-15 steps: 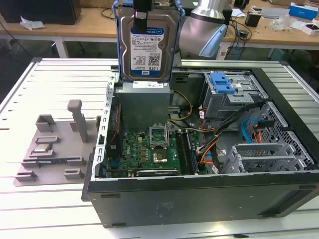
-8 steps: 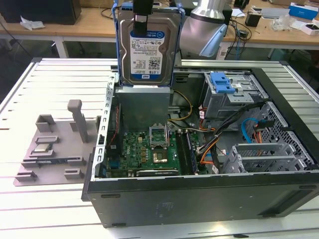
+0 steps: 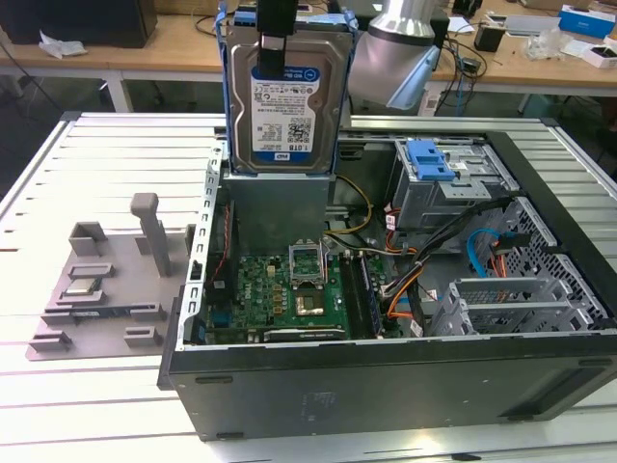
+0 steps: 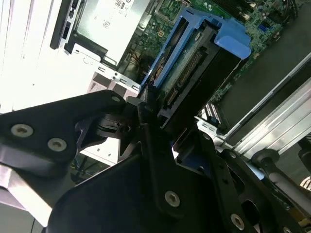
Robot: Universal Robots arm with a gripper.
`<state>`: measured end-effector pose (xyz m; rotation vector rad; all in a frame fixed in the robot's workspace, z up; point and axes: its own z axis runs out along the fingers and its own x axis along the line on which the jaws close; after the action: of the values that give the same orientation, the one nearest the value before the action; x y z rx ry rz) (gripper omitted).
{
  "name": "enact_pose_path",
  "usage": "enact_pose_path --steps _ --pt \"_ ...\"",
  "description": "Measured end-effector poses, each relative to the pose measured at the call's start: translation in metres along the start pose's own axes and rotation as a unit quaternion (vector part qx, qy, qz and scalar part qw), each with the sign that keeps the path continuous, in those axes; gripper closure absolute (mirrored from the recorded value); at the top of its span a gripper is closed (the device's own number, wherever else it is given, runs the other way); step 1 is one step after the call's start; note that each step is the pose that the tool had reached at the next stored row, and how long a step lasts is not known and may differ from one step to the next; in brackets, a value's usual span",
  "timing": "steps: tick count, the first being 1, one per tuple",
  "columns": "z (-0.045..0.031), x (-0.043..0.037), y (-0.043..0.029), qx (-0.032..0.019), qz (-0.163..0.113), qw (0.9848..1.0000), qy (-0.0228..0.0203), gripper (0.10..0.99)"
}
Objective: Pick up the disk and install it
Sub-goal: 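Pick up the disk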
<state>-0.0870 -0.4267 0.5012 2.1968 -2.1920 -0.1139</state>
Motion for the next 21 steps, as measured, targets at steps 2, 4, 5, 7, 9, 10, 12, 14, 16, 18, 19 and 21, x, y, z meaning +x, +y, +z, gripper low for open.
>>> enact_pose_path --steps 2,4,5,7,9,10,12,14,16,18,19,21 --pt "-0.0001 0.0064 0.0000 0.0000 0.000 1.0000 0.0000 0.722" --pt "-0.0003 0.0112 0.0001 0.0000 0.000 1.0000 0.0000 0.722" --pt "-0.0003 0.0130 0.0001 0.0000 0.000 1.0000 0.0000 0.722" --pt "-0.0005 0.0189 0.0001 0.0000 0.000 1.0000 0.0000 0.722" --pt "-0.0006 0.0249 0.0001 0.0000 0.000 1.0000 0.0000 0.722" --pt "-0.0007 0.0274 0.0001 0.0000 0.000 1.0000 0.0000 0.722" --pt "-0.0008 0.0318 0.0001 0.0000 0.000 1.0000 0.0000 0.722" --pt "-0.0009 0.0378 0.0001 0.0000 0.000 1.0000 0.0000 0.722" --pt "-0.0010 0.0422 0.0002 0.0000 0.000 1.0000 0.0000 0.722" --pt "-0.0012 0.0487 0.0002 0.0000 0.000 1.0000 0.0000 0.722" --pt "-0.0013 0.0520 0.0002 0.0000 0.000 1.0000 0.0000 0.722" --pt "-0.0014 0.0562 0.0002 0.0000 0.000 1.0000 0.0000 0.722"
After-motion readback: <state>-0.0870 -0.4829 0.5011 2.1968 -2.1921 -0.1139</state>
